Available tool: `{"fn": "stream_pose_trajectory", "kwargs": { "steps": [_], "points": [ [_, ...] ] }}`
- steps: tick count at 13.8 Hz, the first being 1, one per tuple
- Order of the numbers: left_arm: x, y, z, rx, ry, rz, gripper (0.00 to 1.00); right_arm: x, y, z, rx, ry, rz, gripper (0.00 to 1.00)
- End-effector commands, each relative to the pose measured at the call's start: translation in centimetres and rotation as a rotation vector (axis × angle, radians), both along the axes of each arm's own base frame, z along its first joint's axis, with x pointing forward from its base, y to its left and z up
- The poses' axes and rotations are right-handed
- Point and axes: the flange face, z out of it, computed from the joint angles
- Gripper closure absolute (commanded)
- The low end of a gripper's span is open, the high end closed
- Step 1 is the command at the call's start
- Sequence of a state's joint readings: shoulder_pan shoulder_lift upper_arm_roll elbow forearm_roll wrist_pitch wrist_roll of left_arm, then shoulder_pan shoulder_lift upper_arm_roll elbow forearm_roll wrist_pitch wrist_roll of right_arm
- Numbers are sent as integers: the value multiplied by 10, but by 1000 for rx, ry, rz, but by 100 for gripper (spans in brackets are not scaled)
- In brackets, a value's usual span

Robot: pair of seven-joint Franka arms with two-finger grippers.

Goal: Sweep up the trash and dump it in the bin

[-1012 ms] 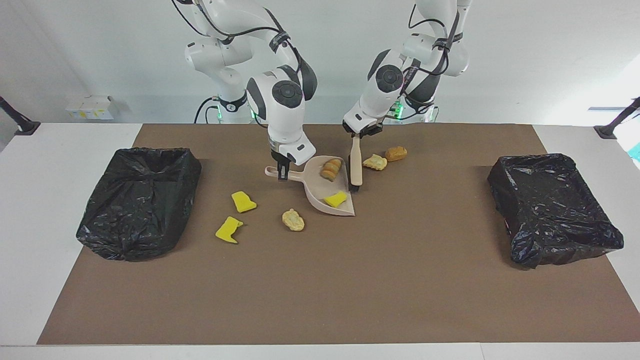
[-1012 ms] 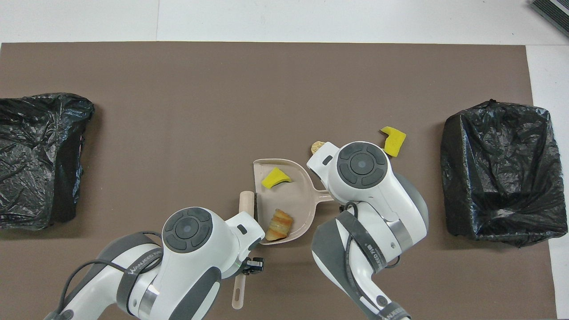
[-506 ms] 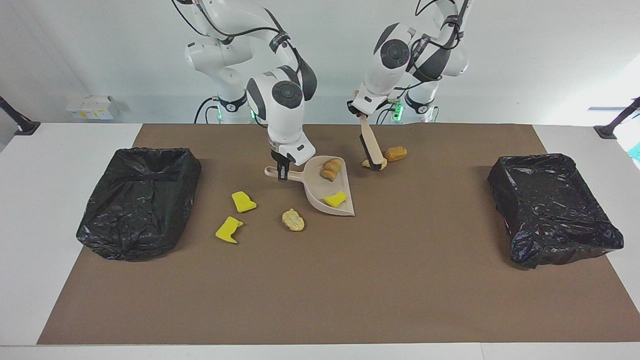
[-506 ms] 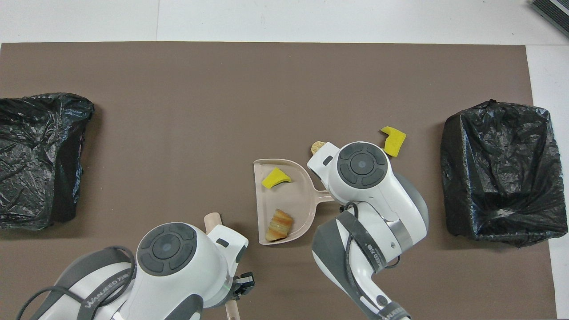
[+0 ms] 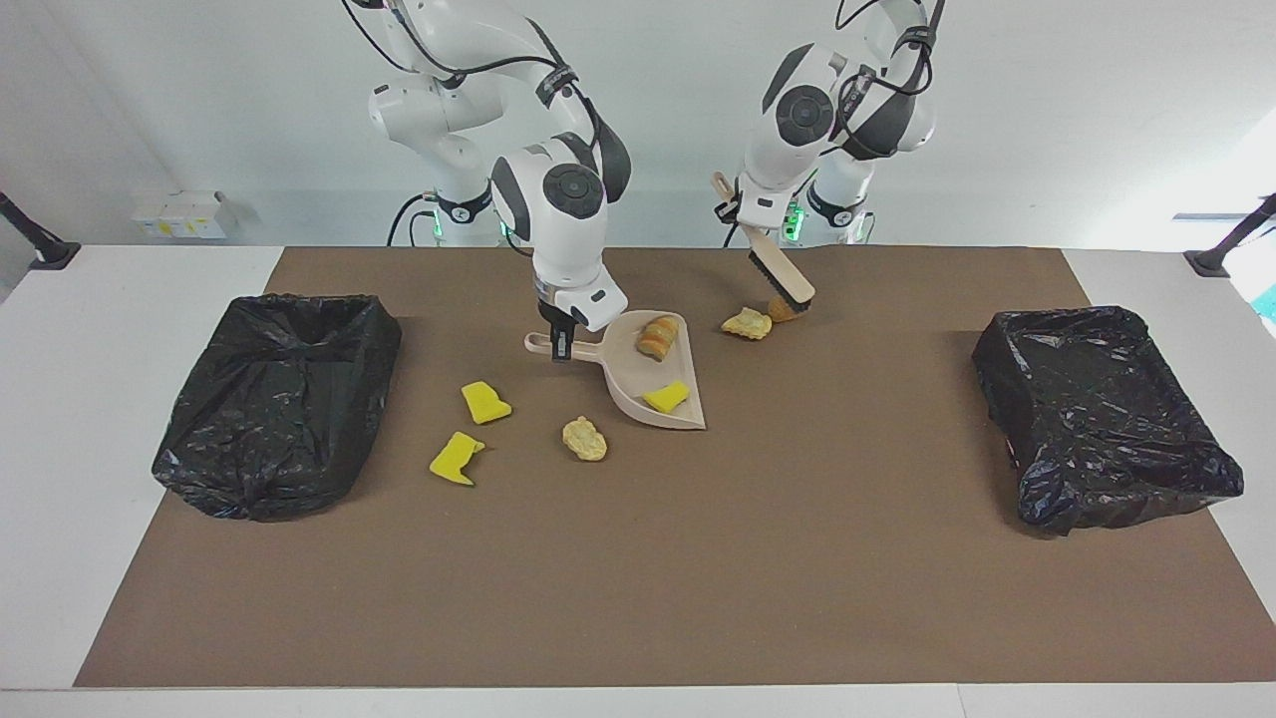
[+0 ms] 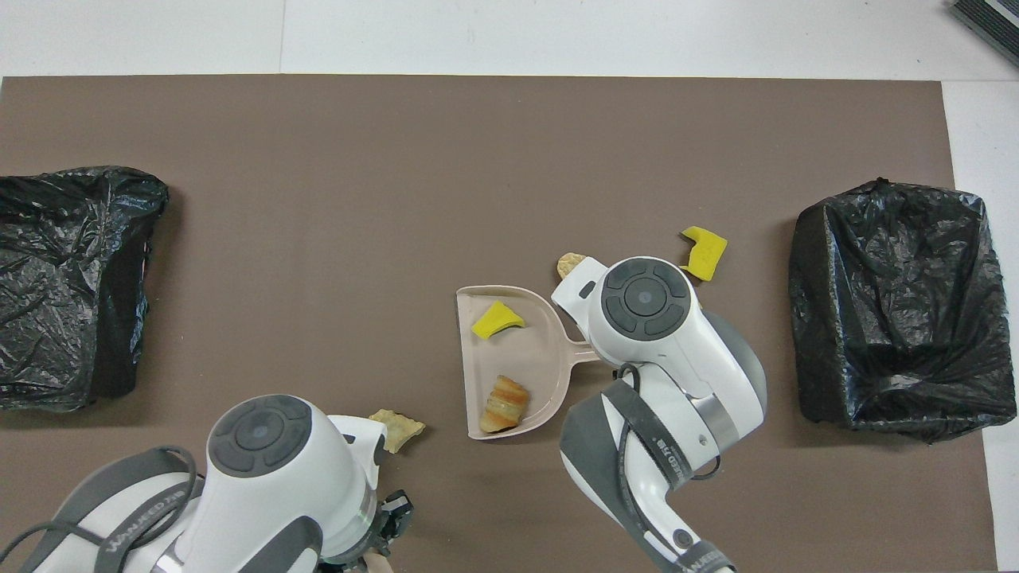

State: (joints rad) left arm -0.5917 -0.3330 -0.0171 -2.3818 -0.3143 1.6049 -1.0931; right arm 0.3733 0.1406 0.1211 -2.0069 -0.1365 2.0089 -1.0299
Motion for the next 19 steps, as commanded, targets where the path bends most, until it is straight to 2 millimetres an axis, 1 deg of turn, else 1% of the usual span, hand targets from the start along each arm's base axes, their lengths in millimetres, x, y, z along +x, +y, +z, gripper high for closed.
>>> {"fn": "stream_pose_trajectory", "kwargs": {
  "steps": [1, 3, 4, 6, 7, 9, 10, 12, 13, 15, 16, 17, 18, 19],
  "points": [
    [-6, 31, 3, 41, 5, 43, 100, -2, -7, -1, -19, -14, 43, 100],
    [-10, 33, 2, 51, 21, 37, 100, -1, -17, -5, -21, -9, 29, 100],
    [-15, 37, -1, 60, 25, 34, 100, -3, -19, -8, -23, 0, 36, 100],
    [-27, 44, -16, 64, 11, 31, 100, -3, -21, -10, -18, -6, 45, 100],
    [-29, 43, -23, 56, -6, 25, 100, -5, -22, -10, -18, -8, 45, 100],
    [-30, 45, -39, 38, -31, 18, 100, -9, -26, -14, -23, 0, 43, 100],
    [-30, 45, -43, 25, -46, 9, 100, -10, -26, -14, -22, -1, 43, 100],
    [-22, 42, -46, 1, -82, 4, 100, -10, -25, -13, -21, -4, 43, 100],
    [-17, 39, -53, -4, -95, 6, 100, -10, -25, -13, -21, -4, 42, 100],
    [-16, 21, -66, -18, -120, -13, 100, -9, -23, -13, -12, -17, 45, 100],
    [-14, 17, -71, -25, -129, -7, 100, -8, -21, -13, -9, -23, 42, 100],
    [-15, 7, -74, -45, -136, -5, 100, -9, -17, -16, -7, -23, 43, 100],
    [-20, -7, -75, -70, -146, -13, 100, -9, -13, -20, -6, -25, 31, 100],
    [-19, -14, -79, -81, -153, -8, 100, -10, -9, -23, -4, -30, 21, 100]
  ]
}}
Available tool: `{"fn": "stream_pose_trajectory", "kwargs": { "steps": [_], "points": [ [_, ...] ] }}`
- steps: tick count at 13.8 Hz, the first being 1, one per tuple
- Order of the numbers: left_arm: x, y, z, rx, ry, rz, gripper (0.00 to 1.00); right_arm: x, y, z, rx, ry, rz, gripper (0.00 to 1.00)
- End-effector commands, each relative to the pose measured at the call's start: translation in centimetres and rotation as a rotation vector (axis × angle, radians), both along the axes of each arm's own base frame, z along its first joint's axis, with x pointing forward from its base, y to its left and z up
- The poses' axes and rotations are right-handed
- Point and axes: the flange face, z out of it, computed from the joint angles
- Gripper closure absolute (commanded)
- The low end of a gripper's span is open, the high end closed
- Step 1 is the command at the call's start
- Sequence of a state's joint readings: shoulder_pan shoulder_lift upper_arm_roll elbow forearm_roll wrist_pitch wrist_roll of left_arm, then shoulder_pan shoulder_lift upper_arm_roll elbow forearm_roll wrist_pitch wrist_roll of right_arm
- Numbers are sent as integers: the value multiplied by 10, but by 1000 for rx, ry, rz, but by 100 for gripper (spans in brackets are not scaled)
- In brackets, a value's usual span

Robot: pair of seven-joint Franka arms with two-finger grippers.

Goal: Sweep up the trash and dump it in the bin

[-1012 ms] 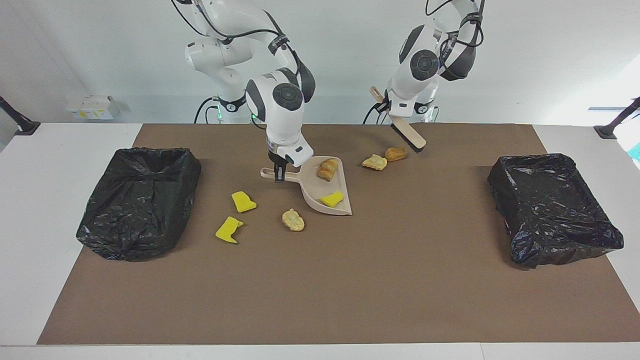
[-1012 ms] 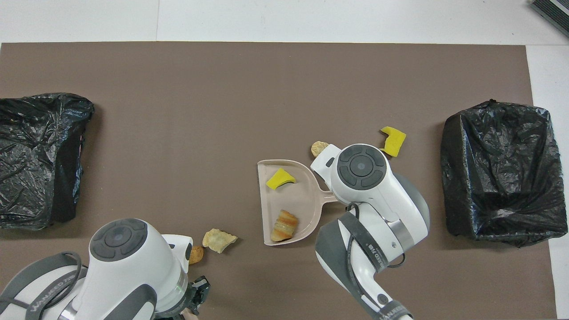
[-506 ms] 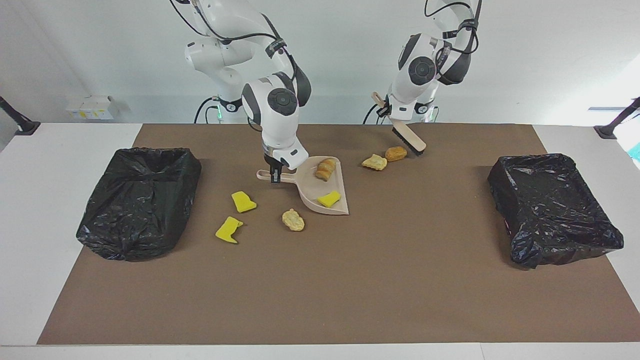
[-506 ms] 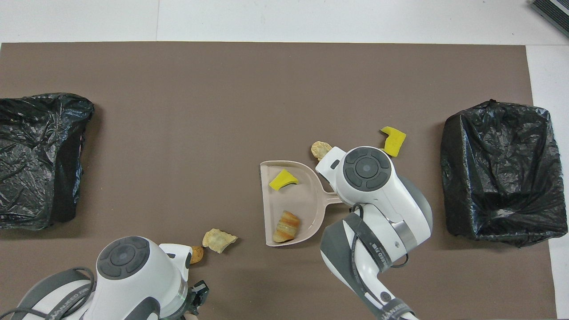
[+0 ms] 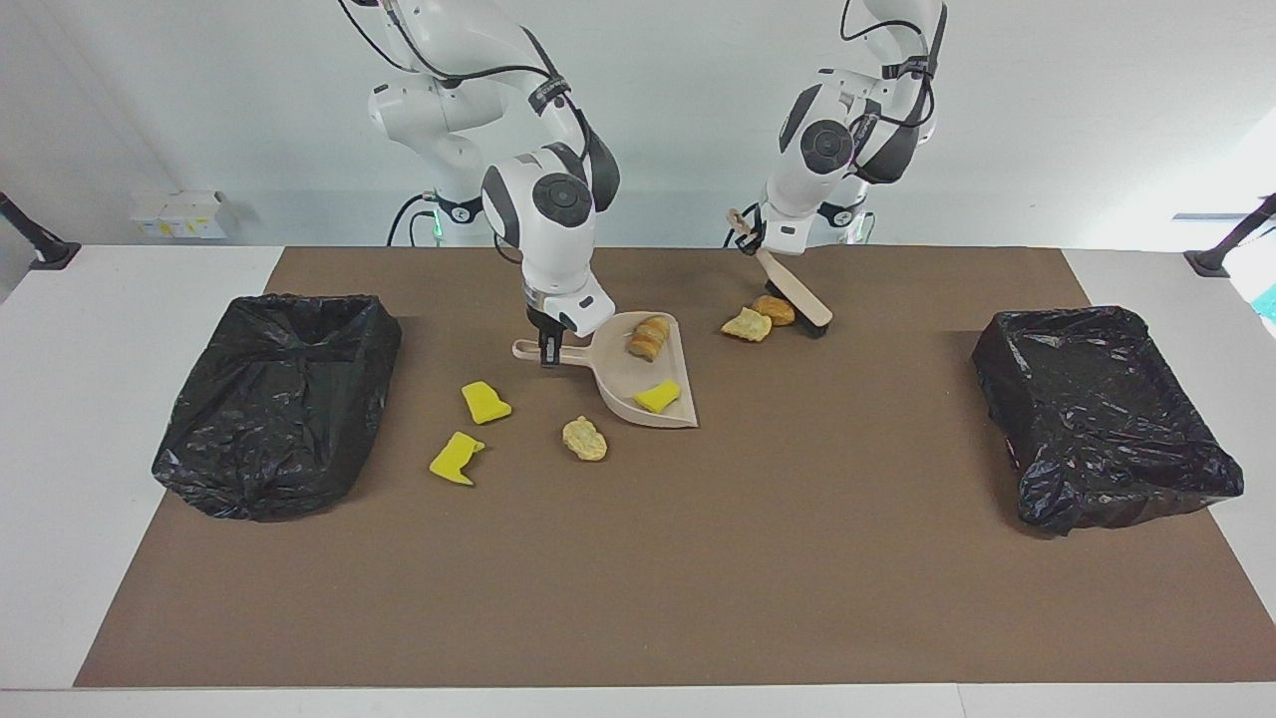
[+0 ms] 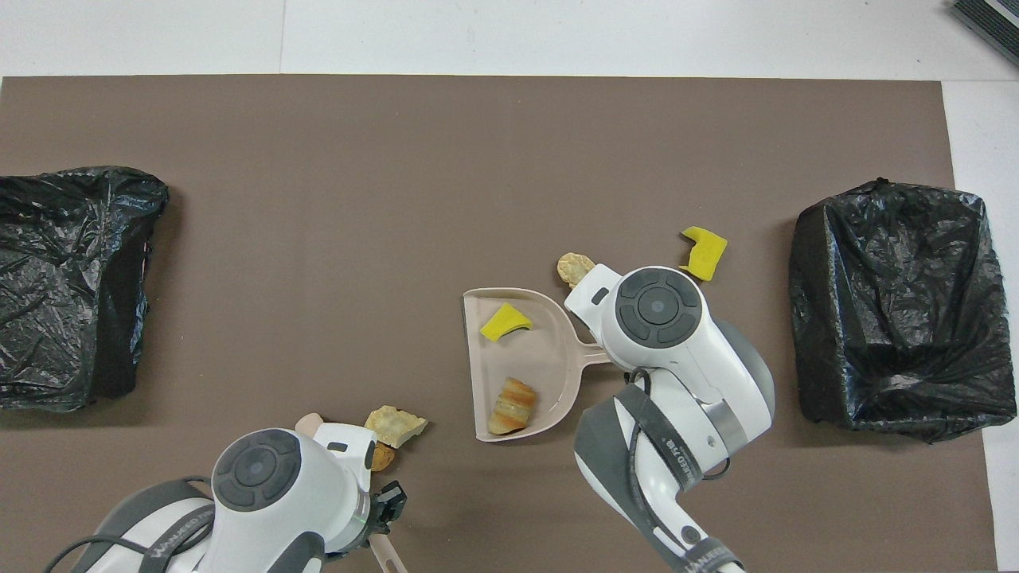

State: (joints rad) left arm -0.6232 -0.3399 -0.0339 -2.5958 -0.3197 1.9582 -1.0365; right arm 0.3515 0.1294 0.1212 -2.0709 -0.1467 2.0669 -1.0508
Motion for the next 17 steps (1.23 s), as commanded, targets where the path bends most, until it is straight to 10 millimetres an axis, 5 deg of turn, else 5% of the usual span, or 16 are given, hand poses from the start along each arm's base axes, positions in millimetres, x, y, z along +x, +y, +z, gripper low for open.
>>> {"fn": "stream_pose_trajectory", "kwargs": {
  "steps": [1, 9, 14, 17],
  "points": [
    [-3, -22, -14, -30, -15, -5, 100, -7, 10, -9, -4, -26, 4, 100],
    [32, -83, -11, -123, -78, 9, 100, -12, 32, -20, 9, -47, -26, 100],
    [10, -156, 20, -211, -118, -128, 100, -12, 34, -22, 8, -47, -24, 100],
    [6, -163, 22, -271, -145, -291, 100, -12, 34, -22, 7, -46, -28, 100]
  ]
}}
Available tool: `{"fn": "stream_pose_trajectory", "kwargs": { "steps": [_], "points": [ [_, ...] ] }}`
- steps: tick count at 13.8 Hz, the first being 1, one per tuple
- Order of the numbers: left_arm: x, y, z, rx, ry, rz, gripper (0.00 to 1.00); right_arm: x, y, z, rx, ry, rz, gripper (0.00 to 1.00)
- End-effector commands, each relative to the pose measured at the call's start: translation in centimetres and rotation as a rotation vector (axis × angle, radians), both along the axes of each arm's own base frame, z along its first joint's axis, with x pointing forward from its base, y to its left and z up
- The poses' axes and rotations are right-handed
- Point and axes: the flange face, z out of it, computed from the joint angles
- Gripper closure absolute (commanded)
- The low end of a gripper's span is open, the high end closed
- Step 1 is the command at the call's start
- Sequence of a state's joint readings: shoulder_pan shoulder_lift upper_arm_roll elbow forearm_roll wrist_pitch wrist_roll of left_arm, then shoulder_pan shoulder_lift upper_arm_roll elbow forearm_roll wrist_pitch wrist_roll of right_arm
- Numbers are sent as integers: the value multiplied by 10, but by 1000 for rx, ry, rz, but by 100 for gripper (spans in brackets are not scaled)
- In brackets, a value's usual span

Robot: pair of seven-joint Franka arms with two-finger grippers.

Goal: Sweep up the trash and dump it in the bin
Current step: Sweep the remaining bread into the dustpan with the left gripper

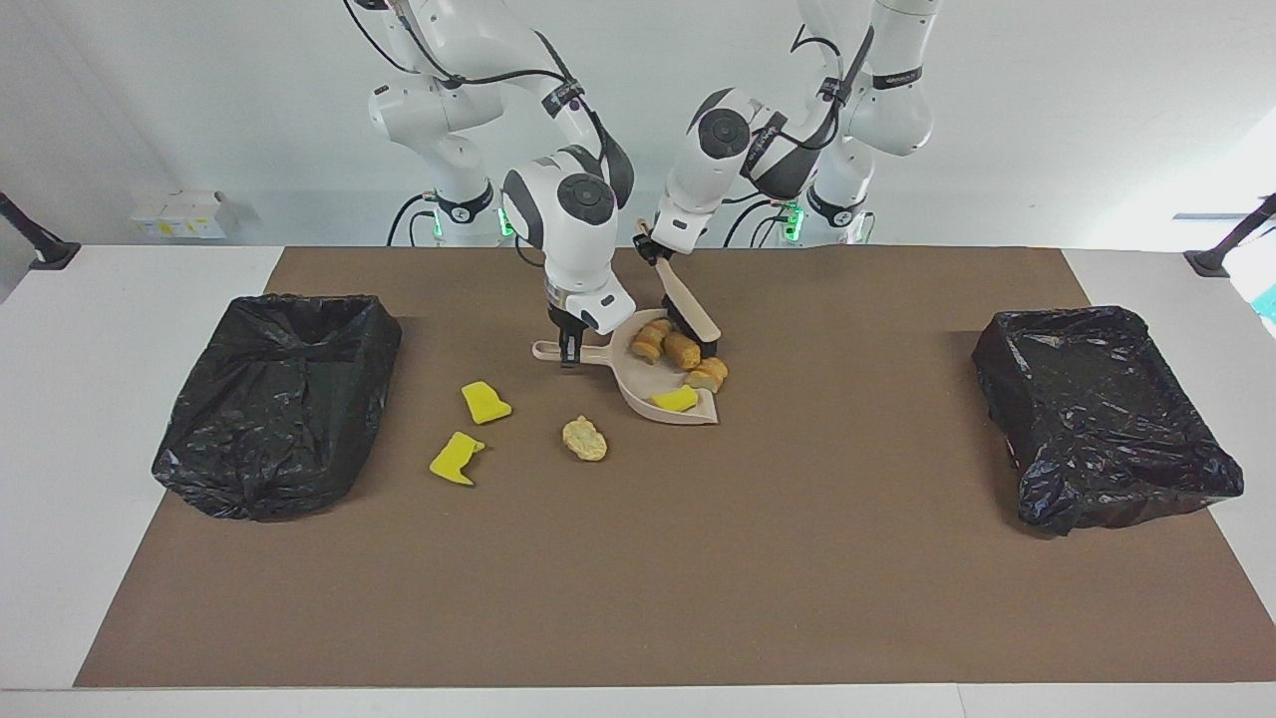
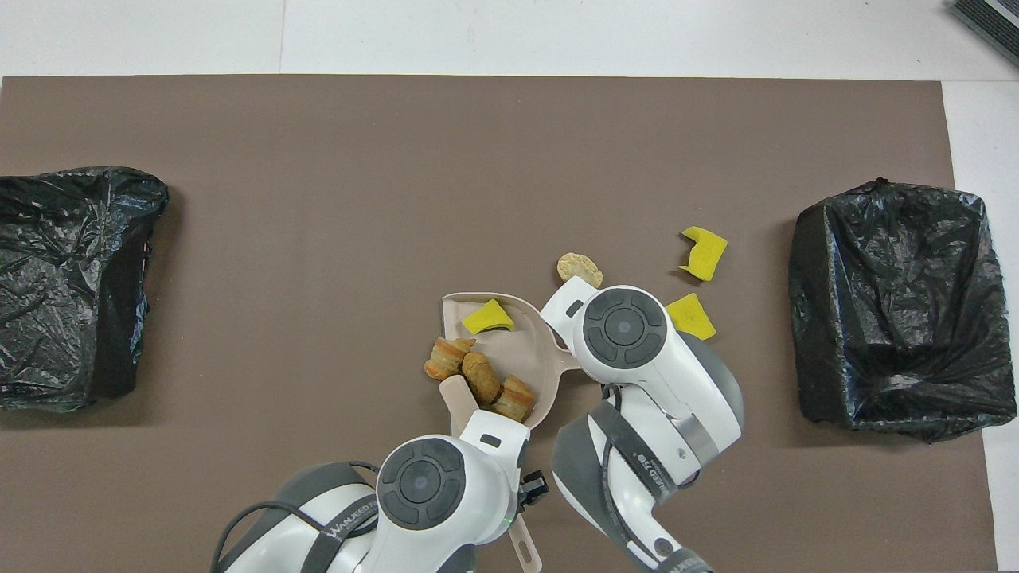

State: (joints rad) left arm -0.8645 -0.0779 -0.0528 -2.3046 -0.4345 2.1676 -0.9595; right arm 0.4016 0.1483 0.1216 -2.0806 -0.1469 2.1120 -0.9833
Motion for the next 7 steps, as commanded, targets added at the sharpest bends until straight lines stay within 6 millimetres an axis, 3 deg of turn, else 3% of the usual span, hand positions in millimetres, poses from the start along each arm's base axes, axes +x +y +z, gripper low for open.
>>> {"fn": "stream_pose_trajectory", "kwargs": {
  "steps": [1, 3, 7],
  "points": [
    [3, -5, -2, -72, -33, -176, 100, -1, 6, -10, -4, -24, -20, 100],
    [3, -4, -2, -103, -52, -291, 100, 0, 7, -9, -2, -24, -22, 100],
    [10, -3, 14, -115, -42, -324, 100, 3, 2, -4, -6, -23, -31, 100]
  ]
}}
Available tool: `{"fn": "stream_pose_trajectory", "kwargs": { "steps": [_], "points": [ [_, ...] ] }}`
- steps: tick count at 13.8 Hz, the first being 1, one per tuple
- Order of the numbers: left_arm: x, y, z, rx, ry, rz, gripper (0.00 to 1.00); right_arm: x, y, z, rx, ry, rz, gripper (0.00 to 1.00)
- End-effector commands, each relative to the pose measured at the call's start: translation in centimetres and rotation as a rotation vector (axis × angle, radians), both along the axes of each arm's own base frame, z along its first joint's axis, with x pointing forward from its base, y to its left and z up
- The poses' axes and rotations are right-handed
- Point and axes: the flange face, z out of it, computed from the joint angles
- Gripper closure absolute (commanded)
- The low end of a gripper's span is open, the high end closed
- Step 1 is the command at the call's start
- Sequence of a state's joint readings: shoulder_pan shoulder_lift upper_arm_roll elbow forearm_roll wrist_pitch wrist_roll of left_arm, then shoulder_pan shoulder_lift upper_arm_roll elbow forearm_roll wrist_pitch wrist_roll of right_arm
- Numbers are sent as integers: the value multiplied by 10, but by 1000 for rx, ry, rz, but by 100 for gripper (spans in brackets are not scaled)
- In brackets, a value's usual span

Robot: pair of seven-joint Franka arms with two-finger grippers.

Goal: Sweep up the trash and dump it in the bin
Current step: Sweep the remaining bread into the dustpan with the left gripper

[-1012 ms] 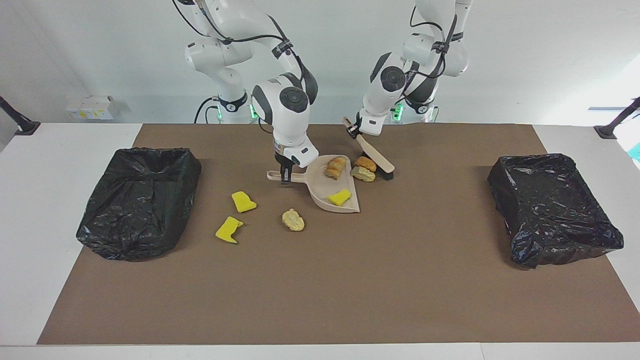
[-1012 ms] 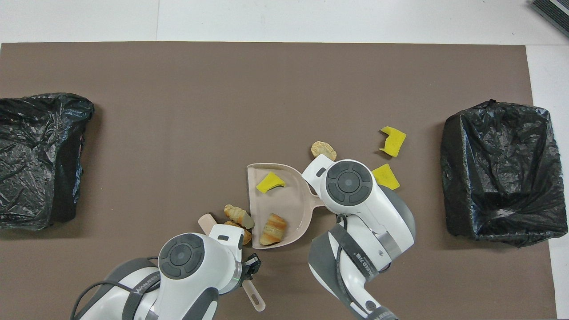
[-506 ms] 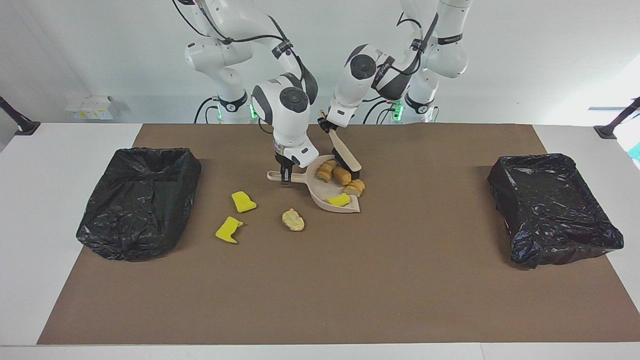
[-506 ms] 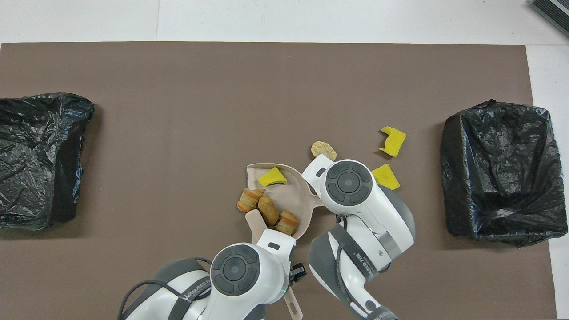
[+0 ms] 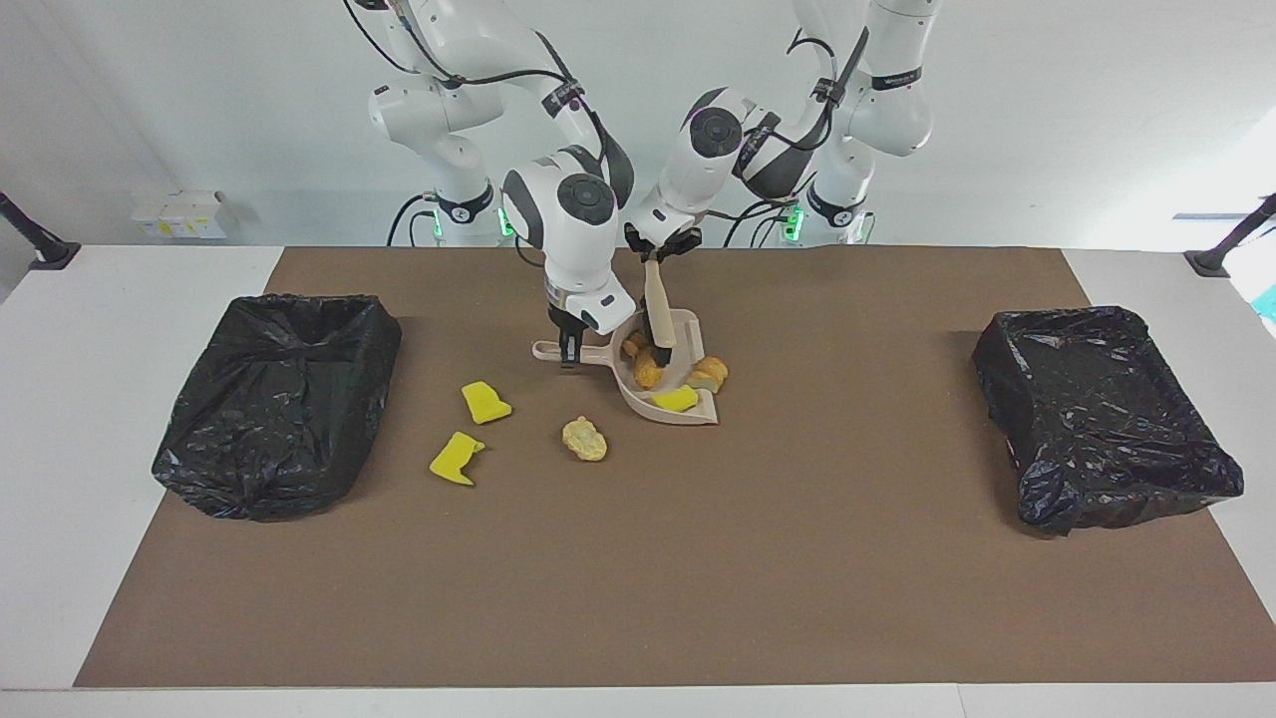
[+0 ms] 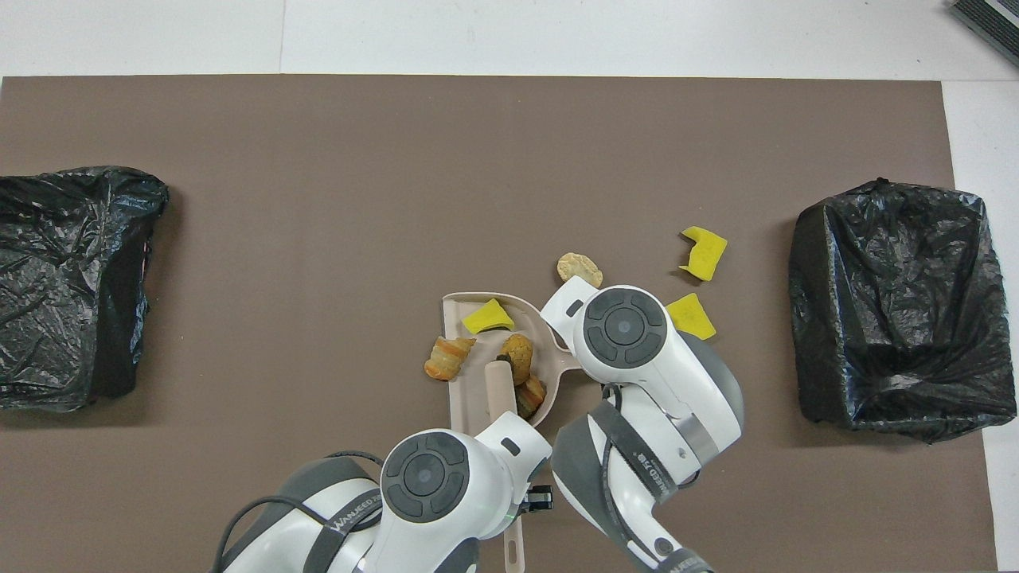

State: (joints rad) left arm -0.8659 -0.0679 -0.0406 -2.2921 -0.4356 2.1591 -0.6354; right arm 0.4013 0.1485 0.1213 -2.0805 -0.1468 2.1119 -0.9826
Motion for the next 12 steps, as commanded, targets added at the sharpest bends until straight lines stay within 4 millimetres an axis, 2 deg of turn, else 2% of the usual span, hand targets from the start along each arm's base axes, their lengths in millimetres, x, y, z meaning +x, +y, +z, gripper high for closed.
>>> {"fn": "stream_pose_trajectory", "kwargs": {
  "steps": [1, 3, 5, 6, 10, 12],
  "points": [
    [9, -2, 22, -20, 24, -54, 100, 3, 2, -3, -4, -24, -31, 100],
    [28, 7, 43, -29, 42, -63, 100, 3, 1, -1, -4, -25, -34, 100],
    [48, 28, 52, -17, 54, -76, 100, 3, -1, 0, -7, -21, -31, 100],
    [63, 47, 50, -2, 49, -104, 100, 3, -1, 0, -8, -20, -32, 100],
    [97, 103, 39, 85, 55, -68, 100, 2, -1, 0, -9, -20, -37, 100],
    [105, 119, 34, 130, 36, -68, 100, 2, -1, 0, -9, -20, -37, 100]
  ]
}}
